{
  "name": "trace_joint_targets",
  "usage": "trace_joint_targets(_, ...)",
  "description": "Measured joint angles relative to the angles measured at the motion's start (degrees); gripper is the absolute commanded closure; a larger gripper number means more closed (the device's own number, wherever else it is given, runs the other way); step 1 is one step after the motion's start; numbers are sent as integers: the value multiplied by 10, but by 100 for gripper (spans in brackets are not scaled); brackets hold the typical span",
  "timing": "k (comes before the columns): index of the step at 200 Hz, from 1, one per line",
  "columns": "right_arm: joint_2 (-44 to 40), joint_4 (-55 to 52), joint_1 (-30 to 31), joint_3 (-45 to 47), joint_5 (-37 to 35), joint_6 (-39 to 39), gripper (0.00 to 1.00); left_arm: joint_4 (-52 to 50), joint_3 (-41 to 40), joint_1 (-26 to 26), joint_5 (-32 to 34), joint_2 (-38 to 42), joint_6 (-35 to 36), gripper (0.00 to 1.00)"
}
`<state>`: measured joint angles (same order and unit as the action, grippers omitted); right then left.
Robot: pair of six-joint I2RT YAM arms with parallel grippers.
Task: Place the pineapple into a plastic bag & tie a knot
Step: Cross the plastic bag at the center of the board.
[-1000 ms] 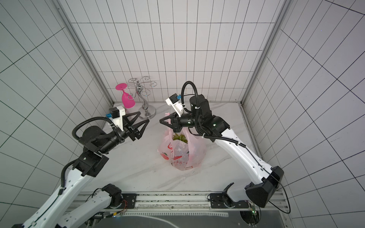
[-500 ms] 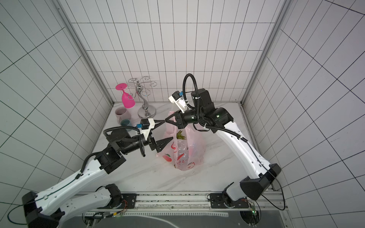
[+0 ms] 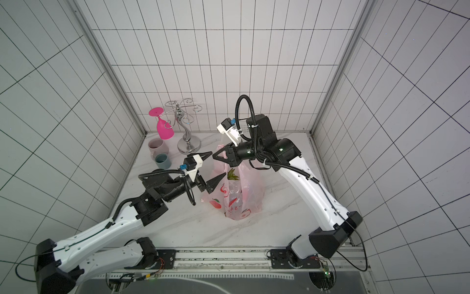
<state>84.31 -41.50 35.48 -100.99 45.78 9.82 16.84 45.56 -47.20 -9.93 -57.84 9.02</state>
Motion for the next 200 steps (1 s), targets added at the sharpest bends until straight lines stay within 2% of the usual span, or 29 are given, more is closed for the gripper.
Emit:
trace_joint_targets(43, 0, 14, 0, 0, 3, 18, 100, 53, -26, -8, 40, -14, -4, 2)
trace_joint_targets(88, 2, 31, 1, 0, 14, 42, 100, 149, -40, -9, 112, -82, -11, 2)
trace_joint_targets(114, 2, 31, 2, 1, 15, 43, 100, 172, -39, -9, 112, -113, -13, 2)
trace_joint_targets(138, 2, 29, 2, 1, 18, 40, 100, 172, -31, -9, 85, -116, -12, 2)
trace_joint_targets(154, 2, 27, 2, 1, 19, 34, 100, 160, -14, -9, 54, -117, -14, 11)
trace_joint_targets(178, 2, 26, 2, 1, 20, 28, 100, 148, -1, -9, 11, -117, -22, 41)
trace_joint_targets(200, 2, 21, 0, 1, 21, 27, 100, 132, 1, -9, -20, -117, -34, 57)
